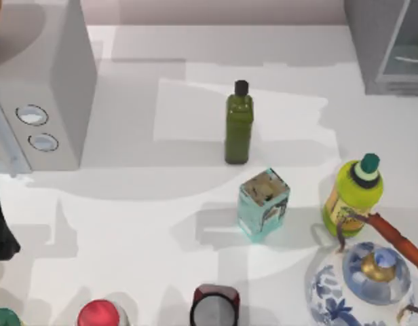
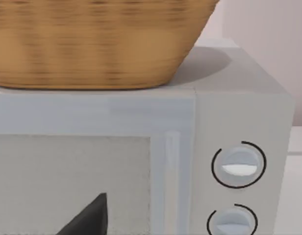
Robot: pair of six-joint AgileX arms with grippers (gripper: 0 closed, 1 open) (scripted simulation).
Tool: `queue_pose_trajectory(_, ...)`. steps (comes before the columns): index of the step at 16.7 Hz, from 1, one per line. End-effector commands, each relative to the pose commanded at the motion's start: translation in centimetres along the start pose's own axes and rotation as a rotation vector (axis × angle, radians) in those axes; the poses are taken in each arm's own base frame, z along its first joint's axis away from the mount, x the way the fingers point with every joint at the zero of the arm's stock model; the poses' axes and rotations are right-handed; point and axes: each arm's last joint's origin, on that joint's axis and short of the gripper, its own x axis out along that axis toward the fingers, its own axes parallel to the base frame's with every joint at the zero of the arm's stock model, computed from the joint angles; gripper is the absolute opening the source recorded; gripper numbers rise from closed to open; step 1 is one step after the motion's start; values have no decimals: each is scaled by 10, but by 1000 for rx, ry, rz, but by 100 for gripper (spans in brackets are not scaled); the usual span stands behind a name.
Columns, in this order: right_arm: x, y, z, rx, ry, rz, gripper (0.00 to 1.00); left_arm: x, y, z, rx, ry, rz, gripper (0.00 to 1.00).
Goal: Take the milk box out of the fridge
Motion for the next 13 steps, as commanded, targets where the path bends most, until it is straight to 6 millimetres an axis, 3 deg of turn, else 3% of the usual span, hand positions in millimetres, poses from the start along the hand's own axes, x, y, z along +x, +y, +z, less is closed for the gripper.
queue_pose_trajectory(6, 47, 0, 3, -2, -10, 0, 100, 0, 0, 0, 0, 0, 0, 100)
queue_pose_trajectory(11, 52, 1, 2, -1, -5, 0, 100, 0, 0, 0, 0, 0, 0, 100)
queue_pose_trajectory(13, 52, 1, 2, -1, -5, 0, 85, 0, 0, 0, 0, 0, 0, 100)
